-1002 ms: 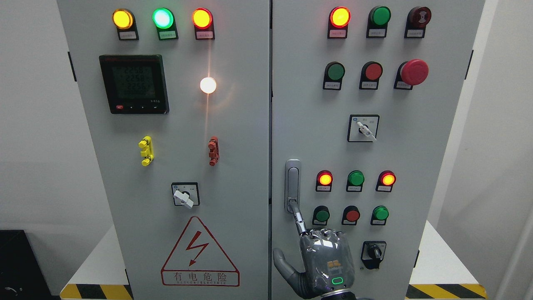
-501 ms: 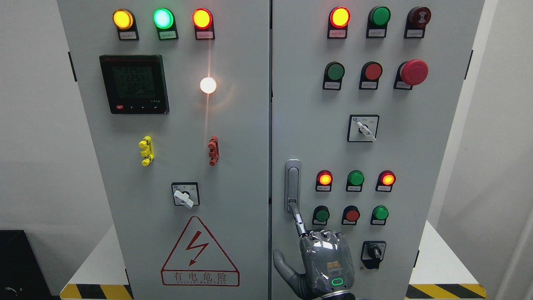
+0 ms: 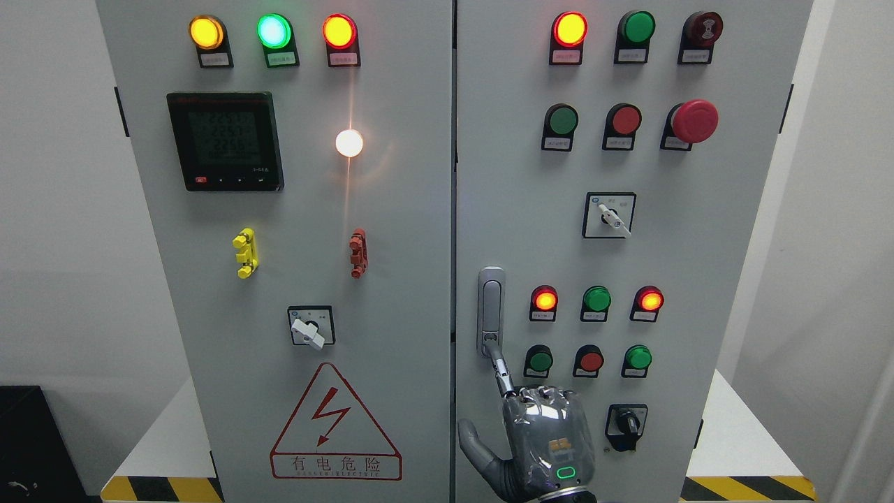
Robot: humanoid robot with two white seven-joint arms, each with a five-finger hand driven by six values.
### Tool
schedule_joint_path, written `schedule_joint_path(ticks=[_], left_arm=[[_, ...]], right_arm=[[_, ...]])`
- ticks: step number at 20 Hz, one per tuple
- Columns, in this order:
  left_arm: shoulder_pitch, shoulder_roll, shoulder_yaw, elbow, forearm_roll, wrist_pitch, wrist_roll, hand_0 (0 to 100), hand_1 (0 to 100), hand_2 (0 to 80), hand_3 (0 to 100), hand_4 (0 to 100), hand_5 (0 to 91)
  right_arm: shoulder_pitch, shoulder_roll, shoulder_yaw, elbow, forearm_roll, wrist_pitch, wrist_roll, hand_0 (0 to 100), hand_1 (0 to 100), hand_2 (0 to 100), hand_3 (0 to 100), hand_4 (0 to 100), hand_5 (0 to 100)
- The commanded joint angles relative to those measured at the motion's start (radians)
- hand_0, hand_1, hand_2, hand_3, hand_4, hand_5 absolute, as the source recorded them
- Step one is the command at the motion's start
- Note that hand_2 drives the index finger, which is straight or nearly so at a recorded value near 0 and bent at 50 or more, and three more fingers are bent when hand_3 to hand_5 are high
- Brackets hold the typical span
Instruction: Release door handle
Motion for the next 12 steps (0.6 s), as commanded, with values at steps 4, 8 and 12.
schedule_joint_path(ticks=[4, 8, 12], left_arm=[[0.017, 0.0, 0.0, 0.0, -0.001, -0.001, 0.0, 12, 56, 0.0, 0, 0, 0.0], [0.017, 0.0, 0.0, 0.0, -0.001, -0.001, 0.0, 12, 56, 0.0, 0, 0, 0.0], [0.017, 0.0, 0.0, 0.0, 0.0, -0.001, 0.0, 12, 56, 0.0, 0, 0, 0.0]], right_arm=[[0.001, 0.0, 0.0, 0.011, 0.0, 0.001, 0.0, 36, 24, 12, 100, 100, 100], [0.003, 0.0, 0.0, 0.011, 0.0, 0.001, 0.0, 36, 24, 12, 100, 100, 100], [0.006, 0.0, 0.0, 0.011, 0.001, 0.001, 0.0, 36, 24, 12, 100, 100, 100]])
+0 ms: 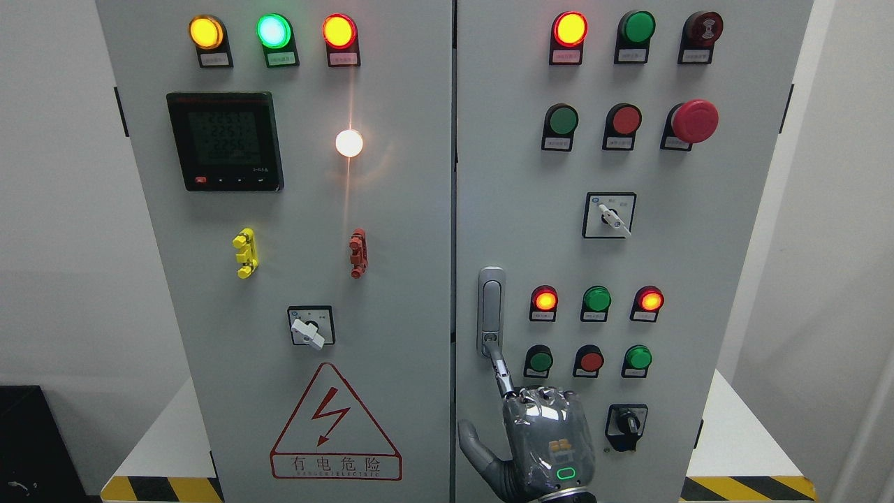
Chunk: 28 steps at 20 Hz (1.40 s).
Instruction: Release door handle
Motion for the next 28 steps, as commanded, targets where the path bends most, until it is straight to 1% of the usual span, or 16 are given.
schedule_joint_path(ticks=[1, 28], left_arm=[[0.017, 0.0, 0.0, 0.0, 0.001, -0.001, 0.0, 12, 56, 0.0, 0, 0, 0.0], [0.017, 0.0, 0.0, 0.0, 0.001, -0.001, 0.0, 12, 56, 0.0, 0, 0, 0.0]], right_arm=[[0.008, 0.001, 0.002, 0.01, 0.0, 0.001, 0.0, 36, 24, 13, 100, 100, 100], [0.008, 0.0, 0.002, 0.002, 0.0, 0.001, 0.0, 36, 24, 13, 100, 100, 100]])
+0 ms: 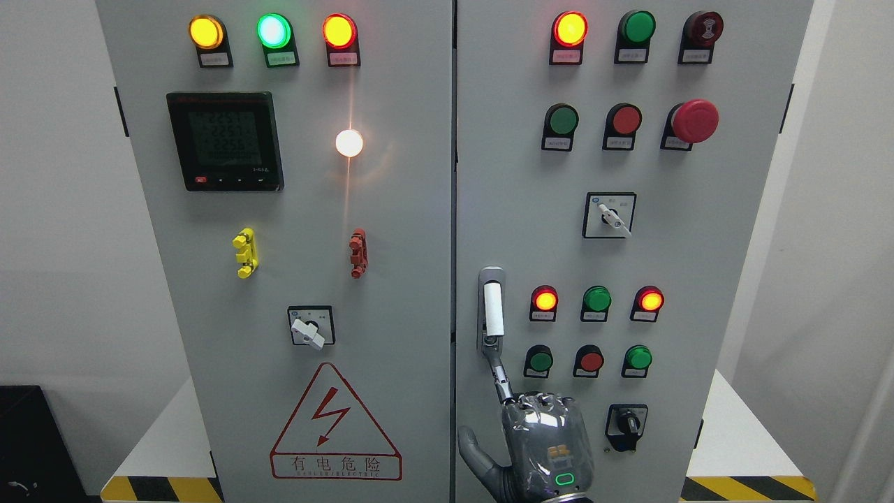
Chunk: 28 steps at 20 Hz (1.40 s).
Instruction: Release door handle
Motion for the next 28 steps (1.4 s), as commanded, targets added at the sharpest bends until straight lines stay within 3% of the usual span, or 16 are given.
schedule_joint_path(ticks=[1, 28], left_arm=[[0.017, 0.0, 0.0, 0.0, 0.0, -0.001, 0.0, 12, 56, 0.0, 0, 0, 0.0], [0.017, 0.0, 0.0, 0.0, 0.0, -0.001, 0.0, 12, 56, 0.0, 0, 0, 0.0]], right_arm=[[-0.002, 0.0, 0.0, -0.012, -0.002, 0.001, -0.001, 36, 24, 13, 100, 100, 100], [-0.002, 0.0, 0.003, -0.047, -0.002, -0.001, -0.002, 36, 24, 13, 100, 100, 100]])
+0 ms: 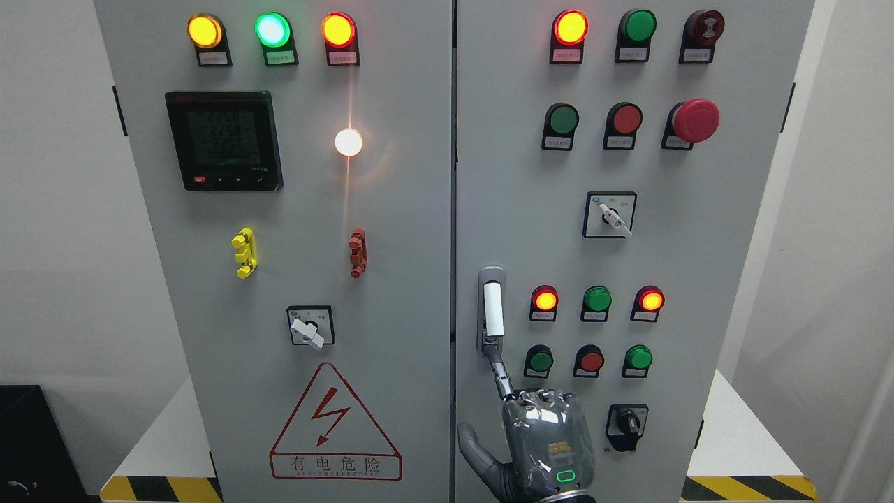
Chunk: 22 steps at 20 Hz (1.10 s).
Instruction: Release door handle
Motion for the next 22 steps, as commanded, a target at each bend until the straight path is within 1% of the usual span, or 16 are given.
schedule_joint_path(ticks=[1, 16, 22], left_arm=[[0.017, 0.0, 0.0, 0.0, 0.0, -0.001, 0.0, 12, 56, 0.0, 0, 0, 0.0], [0.017, 0.0, 0.0, 0.0, 0.0, -0.001, 0.0, 12, 56, 0.0, 0, 0, 0.0], [0.017, 0.0, 0.0, 0.0, -0.001, -0.001, 0.0, 12, 56, 0.0, 0, 0, 0.0]], right_arm=[[-0.001, 0.0, 0.001, -0.017, 0.0, -0.002, -0.008, 36, 24, 13, 100, 100, 100], [0.002, 0.0, 0.003, -0.045, 0.0, -0.003, -0.008, 36, 24, 14, 100, 100, 100], [0.019, -0.001, 0.001, -0.088, -0.002, -0.003, -0.008, 36, 24, 20, 100, 100, 100]])
